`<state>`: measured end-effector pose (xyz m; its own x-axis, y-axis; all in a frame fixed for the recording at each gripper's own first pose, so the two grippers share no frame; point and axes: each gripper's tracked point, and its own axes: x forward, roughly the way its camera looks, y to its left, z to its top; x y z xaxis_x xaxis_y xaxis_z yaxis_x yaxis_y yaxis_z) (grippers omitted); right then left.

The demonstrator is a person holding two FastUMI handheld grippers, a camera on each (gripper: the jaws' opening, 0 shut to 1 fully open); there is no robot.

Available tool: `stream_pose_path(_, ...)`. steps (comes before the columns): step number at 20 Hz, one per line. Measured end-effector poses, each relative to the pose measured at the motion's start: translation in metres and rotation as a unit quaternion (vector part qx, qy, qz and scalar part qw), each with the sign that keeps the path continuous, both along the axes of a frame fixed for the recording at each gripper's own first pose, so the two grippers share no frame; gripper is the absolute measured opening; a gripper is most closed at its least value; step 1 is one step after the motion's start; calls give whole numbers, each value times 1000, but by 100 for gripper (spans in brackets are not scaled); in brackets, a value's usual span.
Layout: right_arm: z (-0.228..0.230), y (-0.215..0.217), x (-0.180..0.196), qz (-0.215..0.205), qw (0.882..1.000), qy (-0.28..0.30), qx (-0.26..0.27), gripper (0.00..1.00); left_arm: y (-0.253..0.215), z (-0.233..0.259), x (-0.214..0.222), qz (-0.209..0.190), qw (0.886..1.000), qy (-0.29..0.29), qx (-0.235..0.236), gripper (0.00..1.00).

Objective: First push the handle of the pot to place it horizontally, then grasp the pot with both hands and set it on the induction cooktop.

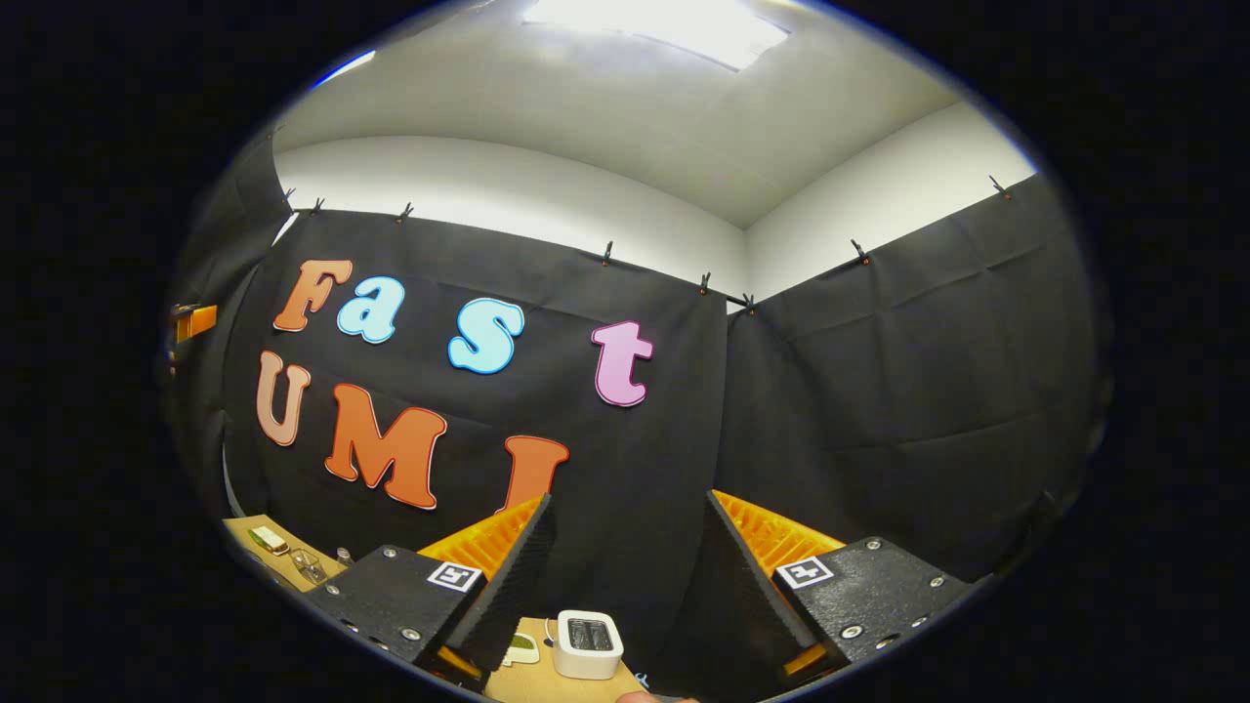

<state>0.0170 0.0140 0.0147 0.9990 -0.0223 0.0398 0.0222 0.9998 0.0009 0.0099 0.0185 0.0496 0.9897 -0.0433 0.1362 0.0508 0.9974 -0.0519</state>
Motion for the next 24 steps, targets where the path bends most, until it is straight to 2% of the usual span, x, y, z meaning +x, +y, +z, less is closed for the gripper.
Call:
stream_pose_path(6,-6,0,-1,-6,1000,7,-3,94,-9,-2,3,-22,1000,-1,-6,91)
stream_pose_path(15,-28,12,1,-3,1000,27,-9,94,-10,-48,1,-39,997,65,1,89)
stream_pose_path(18,-35,22,2,7,999,33,-4,94,-20,-71,-4,-58,993,100,9,92)
stream_pose_path(19,-36,24,3,9,999,33,-2,94,-22,-78,-7,-60,992,109,11,77)
stream_pose_path(20,-37,25,3,11,999,33,0,97,-25,-86,-9,-67,990,121,12,71)
stream_pose_path(21,-38,27,4,13,999,33,-1,97,-28,-94,-11,-73,989,131,13,59)
stream_pose_path(22,-39,29,4,15,999,34,-3,97,-27,-98,-13,-72,988,136,20,53)
stream_pose_path(24,-40,27,4,13,999,32,-9,94,-21,-113,-15,-61,986,147,46,14)
